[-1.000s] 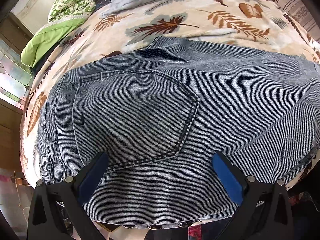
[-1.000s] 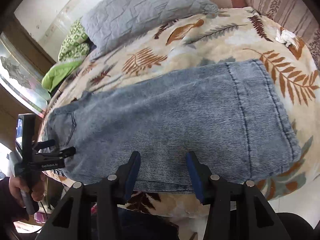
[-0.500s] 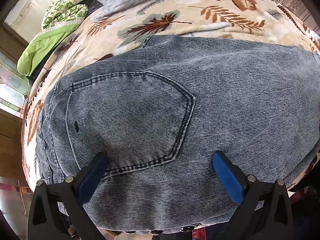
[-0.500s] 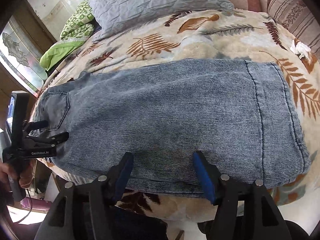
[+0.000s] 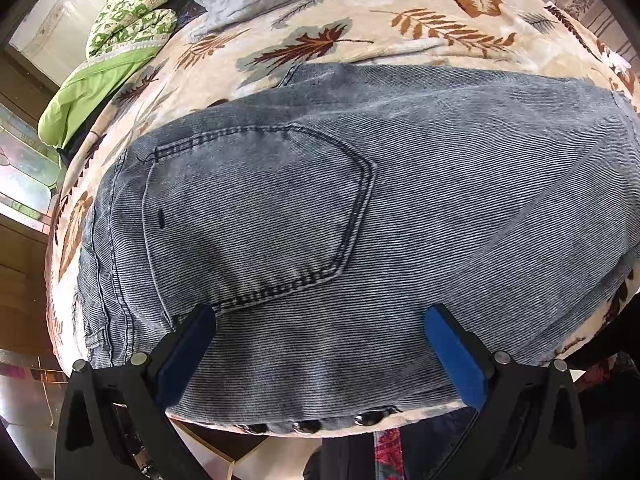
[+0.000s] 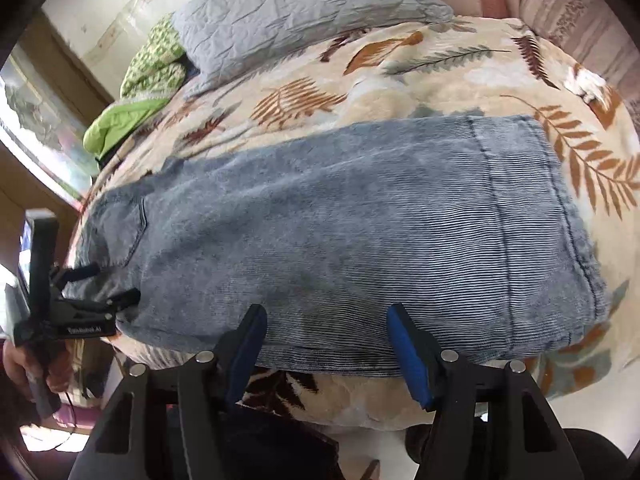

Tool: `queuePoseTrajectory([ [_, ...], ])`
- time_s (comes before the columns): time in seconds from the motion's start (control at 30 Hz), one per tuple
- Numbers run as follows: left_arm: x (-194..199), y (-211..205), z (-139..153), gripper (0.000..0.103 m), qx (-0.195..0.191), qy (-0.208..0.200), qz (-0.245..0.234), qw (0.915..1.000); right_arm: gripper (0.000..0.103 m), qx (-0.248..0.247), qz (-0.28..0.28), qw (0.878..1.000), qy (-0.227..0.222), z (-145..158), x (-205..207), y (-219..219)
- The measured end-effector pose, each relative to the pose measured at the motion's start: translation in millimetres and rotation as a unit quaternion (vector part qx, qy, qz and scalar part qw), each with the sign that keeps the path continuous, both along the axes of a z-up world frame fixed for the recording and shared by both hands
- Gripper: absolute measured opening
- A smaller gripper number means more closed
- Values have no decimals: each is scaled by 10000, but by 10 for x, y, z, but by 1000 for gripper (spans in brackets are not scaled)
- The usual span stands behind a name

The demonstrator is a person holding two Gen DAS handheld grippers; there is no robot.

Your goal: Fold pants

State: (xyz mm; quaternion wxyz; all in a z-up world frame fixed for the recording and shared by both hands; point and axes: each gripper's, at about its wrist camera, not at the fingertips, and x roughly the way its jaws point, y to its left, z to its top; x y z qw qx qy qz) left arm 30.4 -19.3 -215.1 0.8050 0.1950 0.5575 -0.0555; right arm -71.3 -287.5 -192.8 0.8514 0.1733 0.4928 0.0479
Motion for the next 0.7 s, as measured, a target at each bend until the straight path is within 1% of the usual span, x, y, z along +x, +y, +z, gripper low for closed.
queuePoseTrajectory([
  [0.1,-41,-127,69,103,-132,-116,-136,9998,66,295,-347,9986,-269,78,-81,-167],
  [0.17,-66,-274,143,103,-226,-281,-303,9989,66,493,-578,9962,-437,119,-136,-272],
  [0.27,-77,-531,226,103,-369,-442,-609,9965,66,746,-924,9907,-660,176,-204,-423],
  [0.37,-67,-758,273,103,-552,-536,-789,9939,66,919,-1189,9849,-865,232,-264,-544],
  [0.43,-23,-857,274,103,-743,-488,-802,9928,66,1082,-1371,9800,-955,254,-296,-641],
  [0.5,21,-949,258,103,-921,-430,-808,9915,66,1319,-1565,9742,-951,233,-320,-757],
  [0.6,44,-1084,140,103,-924,-384,-843,9914,66,1604,-1861,9651,-912,185,-360,-970],
  [0.67,91,-1140,-56,103,-768,-128,-848,9933,66,1737,-2094,9578,-930,152,-433,-1126],
  [0.7,86,-1115,-111,103,-818,-74,-816,9933,66,1800,-2210,9539,-943,134,-471,-1188],
])
